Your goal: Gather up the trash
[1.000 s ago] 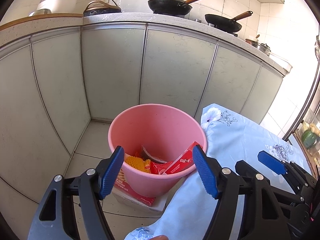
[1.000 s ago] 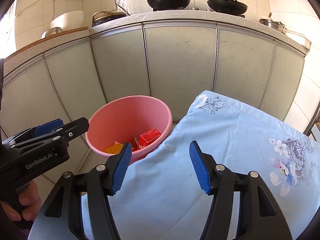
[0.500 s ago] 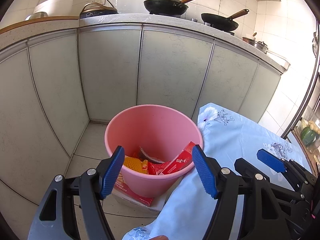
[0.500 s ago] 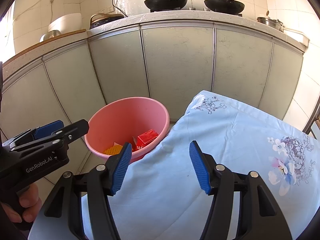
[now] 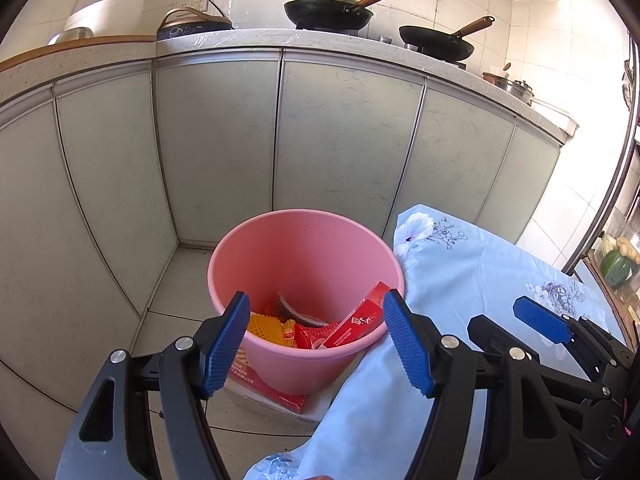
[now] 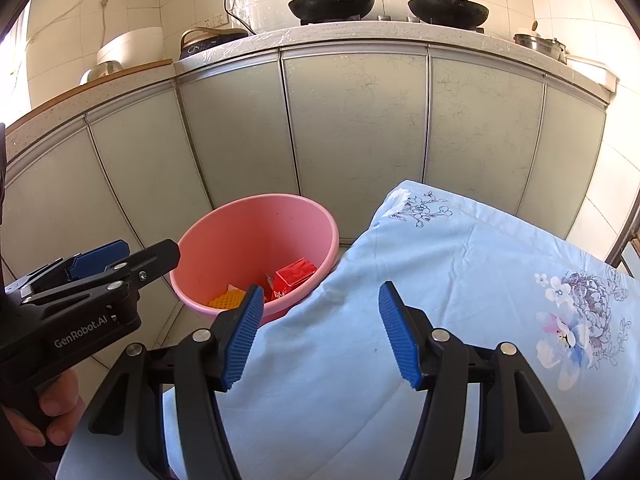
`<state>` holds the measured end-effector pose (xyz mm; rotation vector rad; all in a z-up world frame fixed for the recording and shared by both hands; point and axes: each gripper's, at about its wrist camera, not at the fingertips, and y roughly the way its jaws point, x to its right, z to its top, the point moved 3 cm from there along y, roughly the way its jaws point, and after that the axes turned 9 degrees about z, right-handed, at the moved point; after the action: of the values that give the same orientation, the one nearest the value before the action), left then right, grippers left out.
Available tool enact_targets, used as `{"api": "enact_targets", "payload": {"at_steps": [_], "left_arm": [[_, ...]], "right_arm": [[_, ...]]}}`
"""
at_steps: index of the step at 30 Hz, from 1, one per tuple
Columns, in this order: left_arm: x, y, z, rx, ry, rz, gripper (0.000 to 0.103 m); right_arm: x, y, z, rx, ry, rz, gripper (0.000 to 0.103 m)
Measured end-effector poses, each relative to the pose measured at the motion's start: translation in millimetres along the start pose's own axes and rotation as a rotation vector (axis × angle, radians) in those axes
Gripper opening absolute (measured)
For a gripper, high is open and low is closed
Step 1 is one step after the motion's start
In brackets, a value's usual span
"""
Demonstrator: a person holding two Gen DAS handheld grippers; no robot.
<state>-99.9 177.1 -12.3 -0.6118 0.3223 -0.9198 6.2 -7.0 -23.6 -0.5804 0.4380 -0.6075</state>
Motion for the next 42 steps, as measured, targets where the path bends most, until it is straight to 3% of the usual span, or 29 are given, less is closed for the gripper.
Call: {"api": "enact_targets", "payload": {"at_steps": [42], "left_arm": [[11,2,-5,-0.012,0.031,-0.017,0.067]], "right_arm": [[4,0,-5,-0.002,0.009,-0.002,0.06]]}}
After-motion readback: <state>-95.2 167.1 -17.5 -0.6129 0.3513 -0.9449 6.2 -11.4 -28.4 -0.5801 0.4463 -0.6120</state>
